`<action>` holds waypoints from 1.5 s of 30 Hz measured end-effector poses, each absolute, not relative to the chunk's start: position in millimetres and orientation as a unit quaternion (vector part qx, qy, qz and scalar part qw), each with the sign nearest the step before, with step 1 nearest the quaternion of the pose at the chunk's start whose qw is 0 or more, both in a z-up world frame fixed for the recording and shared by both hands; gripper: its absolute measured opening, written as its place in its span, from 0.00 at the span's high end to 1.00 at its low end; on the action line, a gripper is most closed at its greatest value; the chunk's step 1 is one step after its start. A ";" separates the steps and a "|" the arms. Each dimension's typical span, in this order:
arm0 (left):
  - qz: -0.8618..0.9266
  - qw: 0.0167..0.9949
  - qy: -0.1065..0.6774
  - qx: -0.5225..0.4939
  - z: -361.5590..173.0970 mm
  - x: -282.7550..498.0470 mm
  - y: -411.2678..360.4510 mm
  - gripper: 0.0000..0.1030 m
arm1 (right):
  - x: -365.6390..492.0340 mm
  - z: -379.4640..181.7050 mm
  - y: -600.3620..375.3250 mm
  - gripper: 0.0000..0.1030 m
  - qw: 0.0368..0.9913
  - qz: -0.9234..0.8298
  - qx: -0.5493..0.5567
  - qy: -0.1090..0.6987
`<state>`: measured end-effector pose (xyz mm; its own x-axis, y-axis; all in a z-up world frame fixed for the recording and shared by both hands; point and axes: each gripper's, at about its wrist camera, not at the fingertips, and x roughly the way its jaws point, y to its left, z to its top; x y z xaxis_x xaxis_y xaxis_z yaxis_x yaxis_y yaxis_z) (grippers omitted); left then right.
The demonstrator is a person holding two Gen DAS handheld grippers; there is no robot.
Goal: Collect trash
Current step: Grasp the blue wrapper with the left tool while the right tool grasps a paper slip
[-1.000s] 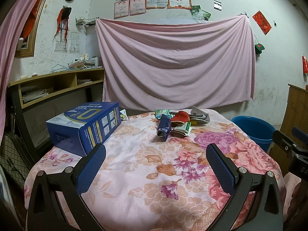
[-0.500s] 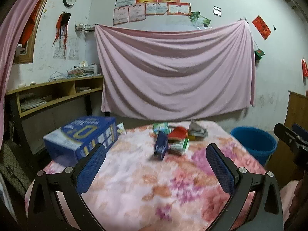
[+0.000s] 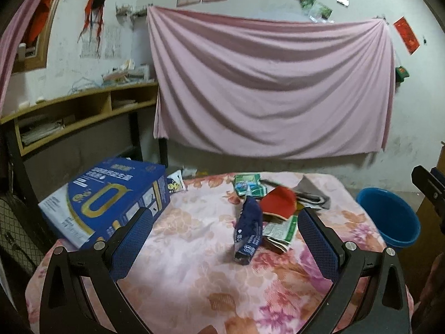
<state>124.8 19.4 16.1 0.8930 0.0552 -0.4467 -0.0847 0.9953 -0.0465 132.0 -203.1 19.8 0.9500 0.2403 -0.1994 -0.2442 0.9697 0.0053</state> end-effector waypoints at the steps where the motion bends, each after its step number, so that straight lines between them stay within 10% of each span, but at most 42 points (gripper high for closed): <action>1: 0.036 0.971 0.234 -0.033 14.6 130.2 20.2 0.01 | 138.0 18.8 -201.5 0.00 0.987 0.123 -0.014 0.104; 11: 0.024 0.946 0.323 -0.031 -3.2 188.0 23.9 0.03 | 185.7 -0.8 -187.1 0.00 0.975 0.138 -0.026 0.175; 19: -0.042 0.908 0.415 -0.045 -34.1 216.6 24.8 0.50 | 209.4 -20.1 -169.6 0.16 0.954 0.166 -0.040 0.245; 31: -0.082 0.881 0.461 -0.070 -52.8 226.8 27.2 0.79 | 238.8 -44.4 -137.1 0.33 0.910 0.231 -0.052 0.339; 45: -0.075 0.886 0.446 -0.102 -48.1 212.3 47.0 0.81 | 267.8 -71.9 -117.6 0.51 0.848 0.288 -0.007 0.444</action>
